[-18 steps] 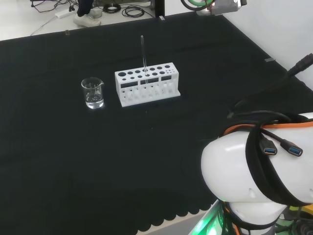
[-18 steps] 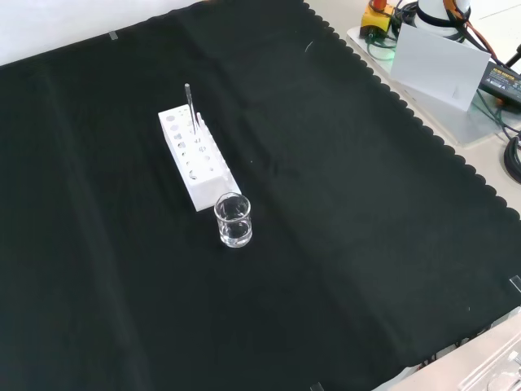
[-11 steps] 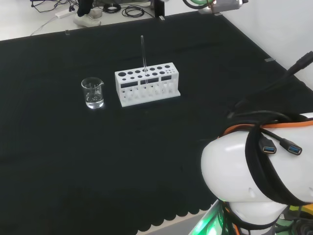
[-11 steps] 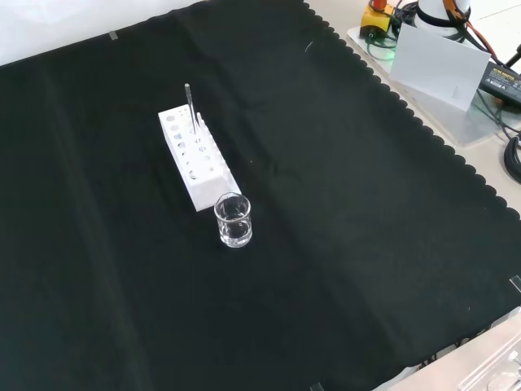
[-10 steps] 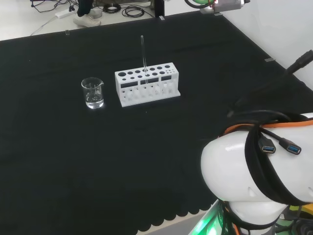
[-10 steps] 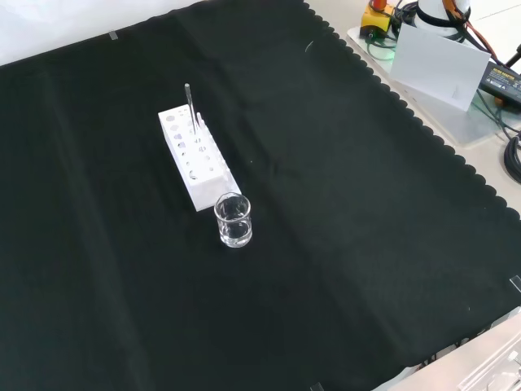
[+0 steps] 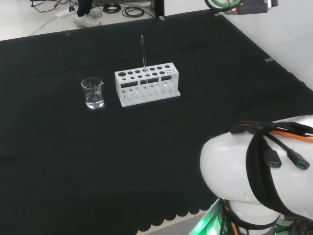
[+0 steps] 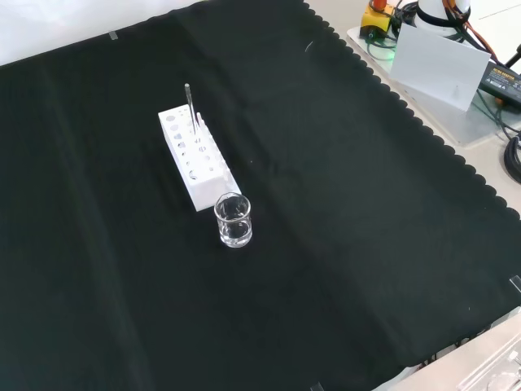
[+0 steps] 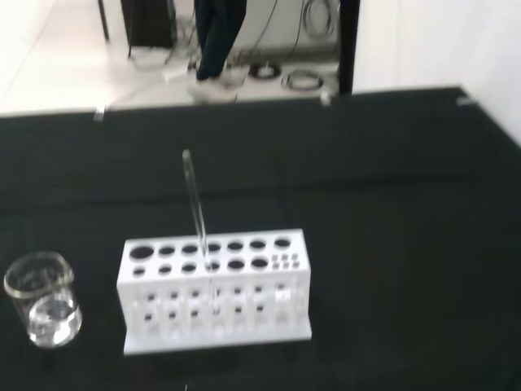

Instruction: Take the glass rod from the white test tube rack.

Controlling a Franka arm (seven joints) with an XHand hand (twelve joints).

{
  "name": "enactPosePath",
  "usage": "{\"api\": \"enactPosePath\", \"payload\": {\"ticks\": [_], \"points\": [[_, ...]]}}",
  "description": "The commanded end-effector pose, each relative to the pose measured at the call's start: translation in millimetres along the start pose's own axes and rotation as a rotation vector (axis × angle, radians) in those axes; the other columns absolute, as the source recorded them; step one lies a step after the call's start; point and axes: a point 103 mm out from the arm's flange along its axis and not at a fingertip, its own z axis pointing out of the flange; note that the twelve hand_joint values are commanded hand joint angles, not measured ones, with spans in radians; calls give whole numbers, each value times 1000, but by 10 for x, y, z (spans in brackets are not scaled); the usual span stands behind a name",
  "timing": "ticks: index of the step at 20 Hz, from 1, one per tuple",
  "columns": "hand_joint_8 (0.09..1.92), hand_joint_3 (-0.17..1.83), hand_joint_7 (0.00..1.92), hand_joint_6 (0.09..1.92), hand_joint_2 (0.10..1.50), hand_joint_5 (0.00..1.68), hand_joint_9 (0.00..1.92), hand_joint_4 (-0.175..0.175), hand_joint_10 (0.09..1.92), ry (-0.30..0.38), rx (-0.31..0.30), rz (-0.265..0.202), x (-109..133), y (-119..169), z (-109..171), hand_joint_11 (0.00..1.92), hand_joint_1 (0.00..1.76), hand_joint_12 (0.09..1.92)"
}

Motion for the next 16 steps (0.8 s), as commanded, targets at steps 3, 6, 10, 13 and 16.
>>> {"api": "enactPosePath", "payload": {"ticks": [3,6,10,13,16], "points": [[602,411,0,87,982,145,22,-110,872,9,31,51,-64,-86,140,0,458,1287],[613,411,0,87,985,148,26,-110,872,22,29,36,-20,7,174,0,462,1286],[640,409,0,87,990,150,33,-110,872,32,23,11,-4,120,203,0,467,1286],[652,408,0,87,992,153,41,-111,873,15,24,-8,-14,233,198,0,469,1286],[673,407,0,87,994,157,52,-112,871,12,27,-24,-13,350,193,0,472,1294]]}}
